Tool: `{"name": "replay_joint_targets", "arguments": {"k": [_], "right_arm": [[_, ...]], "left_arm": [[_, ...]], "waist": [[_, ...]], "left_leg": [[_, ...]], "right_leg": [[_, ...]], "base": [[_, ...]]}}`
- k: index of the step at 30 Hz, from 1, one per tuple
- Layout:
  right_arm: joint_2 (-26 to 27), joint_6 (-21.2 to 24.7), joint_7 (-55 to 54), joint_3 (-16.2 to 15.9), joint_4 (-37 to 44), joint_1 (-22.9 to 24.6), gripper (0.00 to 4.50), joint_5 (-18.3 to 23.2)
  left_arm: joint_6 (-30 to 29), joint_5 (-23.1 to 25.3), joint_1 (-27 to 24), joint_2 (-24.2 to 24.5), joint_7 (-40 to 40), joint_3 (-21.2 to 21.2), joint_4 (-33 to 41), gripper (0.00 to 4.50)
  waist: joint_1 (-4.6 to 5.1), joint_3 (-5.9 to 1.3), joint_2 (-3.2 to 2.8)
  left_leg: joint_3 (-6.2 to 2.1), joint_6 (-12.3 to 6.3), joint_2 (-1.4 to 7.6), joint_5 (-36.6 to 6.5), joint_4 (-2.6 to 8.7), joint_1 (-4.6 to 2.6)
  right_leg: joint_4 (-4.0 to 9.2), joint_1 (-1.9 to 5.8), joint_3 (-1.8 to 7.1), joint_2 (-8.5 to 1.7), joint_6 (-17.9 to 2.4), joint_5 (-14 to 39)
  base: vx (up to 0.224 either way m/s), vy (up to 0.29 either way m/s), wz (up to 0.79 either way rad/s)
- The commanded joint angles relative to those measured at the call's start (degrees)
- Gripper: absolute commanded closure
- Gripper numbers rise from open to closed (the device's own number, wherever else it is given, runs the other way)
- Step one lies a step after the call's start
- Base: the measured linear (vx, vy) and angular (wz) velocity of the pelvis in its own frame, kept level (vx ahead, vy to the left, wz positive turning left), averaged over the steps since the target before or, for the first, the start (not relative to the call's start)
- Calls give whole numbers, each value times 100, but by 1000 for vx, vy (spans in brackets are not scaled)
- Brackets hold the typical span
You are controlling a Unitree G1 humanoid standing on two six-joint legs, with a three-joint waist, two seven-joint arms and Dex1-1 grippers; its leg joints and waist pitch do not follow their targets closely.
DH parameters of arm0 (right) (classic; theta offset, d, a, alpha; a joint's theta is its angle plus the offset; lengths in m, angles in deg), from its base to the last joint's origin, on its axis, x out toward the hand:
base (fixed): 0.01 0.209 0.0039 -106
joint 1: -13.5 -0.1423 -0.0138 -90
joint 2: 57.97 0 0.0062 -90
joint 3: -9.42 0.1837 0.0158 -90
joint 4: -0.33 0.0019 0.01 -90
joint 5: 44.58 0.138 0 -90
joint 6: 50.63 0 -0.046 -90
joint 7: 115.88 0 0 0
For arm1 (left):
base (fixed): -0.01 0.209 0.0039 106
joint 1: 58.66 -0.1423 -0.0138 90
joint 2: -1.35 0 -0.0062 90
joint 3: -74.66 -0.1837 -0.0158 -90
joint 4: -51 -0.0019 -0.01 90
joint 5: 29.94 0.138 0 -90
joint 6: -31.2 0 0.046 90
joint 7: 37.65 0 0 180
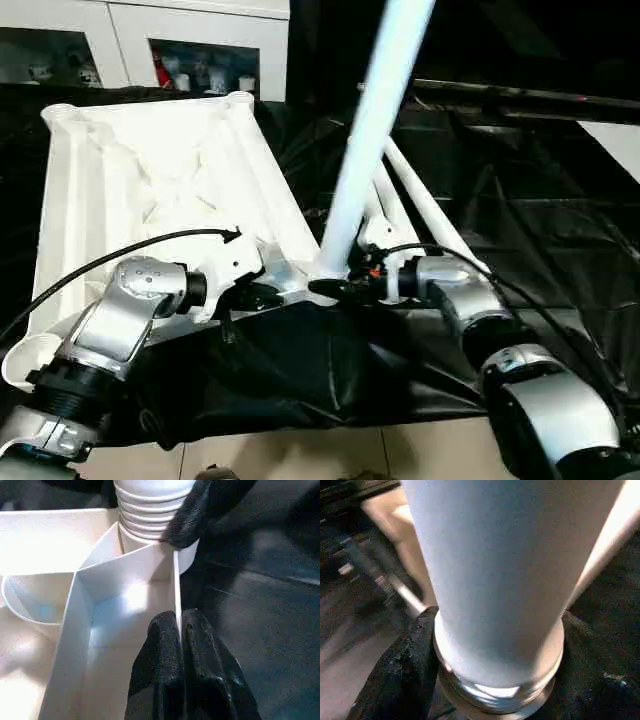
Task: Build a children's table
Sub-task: Rotate leg to tighten
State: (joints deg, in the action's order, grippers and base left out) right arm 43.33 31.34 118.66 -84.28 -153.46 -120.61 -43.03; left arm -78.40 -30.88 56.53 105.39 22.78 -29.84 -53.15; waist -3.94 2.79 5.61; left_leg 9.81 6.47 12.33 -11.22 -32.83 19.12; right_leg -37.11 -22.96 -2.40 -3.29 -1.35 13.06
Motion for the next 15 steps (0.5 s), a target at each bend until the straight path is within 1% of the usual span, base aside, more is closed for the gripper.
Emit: {"name": "replay_joint_targets", "arguments": {"k": [1,2,3,4,5,6,7,8,9,10,11,12,13,14,15], "right_arm": [[-44,317,-1113,216,-335,-11,173,-111],[67,392,-1552,280,-418,-36,173,-96],[229,505,-2165,401,-530,-88,173,-34],[300,568,-2418,451,-573,-115,174,5],[359,625,-2619,488,-605,-139,174,39],[359,625,-2619,488,-605,-139,174,39],[505,682,-3016,545,-665,-194,174,79],[518,685,-3047,551,-670,-200,174,85],[799,735,-3648,686,-765,-324,174,195],[981,732,-3875,755,-799,-417,174,251],[1016,731,-3903,770,-803,-436,174,263],[1138,684,-3841,812,-799,-483,174,310],[1176,658,-3764,827,-793,-492,174,333],[1203,636,-3732,820,-789,-501,139,309],[1227,625,-3677,827,-778,-503,118,309]], "left_arm": [[-94,80,-25,-236,-180,-243,-190,450],[-160,268,81,-372,-509,-291,-361,450],[-270,454,224,-594,-932,-329,-556,450],[-343,484,278,-714,-1108,-315,-616,450],[-416,483,318,-824,-1246,-286,-653,450],[-416,483,318,-824,-1246,-286,-653,450],[-557,513,413,-1072,-1548,-260,-758,450],[-566,518,420,-1091,-1573,-260,-767,450],[-739,621,574,-1493,-2053,-268,-958,450],[-787,681,647,-1705,-2260,-293,-1050,450],[-792,695,659,-1743,-2297,-297,-1066,450],[-794,715,687,-1865,-2377,-304,-1098,450],[-788,710,692,-1900,-2388,-305,-1100,450],[-764,701,695,-1927,-2388,-296,-1103,450],[-757,692,693,-1941,-2391,-285,-1097,450]], "waist": [[-29,-279,-83],[-19,-279,-92],[-20,-266,-104],[-24,-272,-98],[-32,-272,-125],[-43,-282,-117],[-39,-279,-105],[-44,-279,-110],[-56,-285,-102],[-76,-291,-102],[-111,-302,-91],[-116,-299,-94],[-117,-292,-96],[-125,-298,-91],[-127,-305,-74]], "left_leg": [[22,-197,95,-616,346,23],[23,-146,102,-700,348,18],[20,16,103,-924,370,-21],[11,57,102,-954,371,-18],[10,111,100,-1034,375,-17],[2,125,100,-1092,374,-17],[7,125,104,-1091,375,-7],[7,135,93,-1074,373,-3],[12,137,85,-1080,371,-7],[11,146,87,-1059,368,-19],[21,134,79,-1010,357,-33],[14,102,78,-989,365,2],[13,94,78,-1010,368,11],[11,86,79,-1024,365,16],[9,50,74,-935,363,38]], "right_leg": [[433,304,256,-413,-1373,306],[446,300,263,-419,-1337,454],[495,261,272,-419,-1219,917],[496,272,266,-419,-1182,1004],[517,256,274,-422,-1111,1094],[514,255,267,-421,-1061,1132],[513,255,271,-422,-1055,1100],[509,244,270,-413,-1026,1087],[518,228,279,-415,-961,1087],[514,228,276,-409,-944,1057],[504,220,277,-403,-929,929],[498,232,268,-401,-915,822],[502,229,264,-399,-891,831],[501,237,262,-403,-873,831],[488,252,262,-402,-859,712]], "base": [[0,0,0],[0,0,0],[0,0,0],[0,0,0],[0,0,0],[0,0,0],[0,0,0],[0,0,0],[0,0,0],[0,0,0],[0,0,0],[0,0,0],[0,0,0],[0,0,0],[0,0,0]]}}
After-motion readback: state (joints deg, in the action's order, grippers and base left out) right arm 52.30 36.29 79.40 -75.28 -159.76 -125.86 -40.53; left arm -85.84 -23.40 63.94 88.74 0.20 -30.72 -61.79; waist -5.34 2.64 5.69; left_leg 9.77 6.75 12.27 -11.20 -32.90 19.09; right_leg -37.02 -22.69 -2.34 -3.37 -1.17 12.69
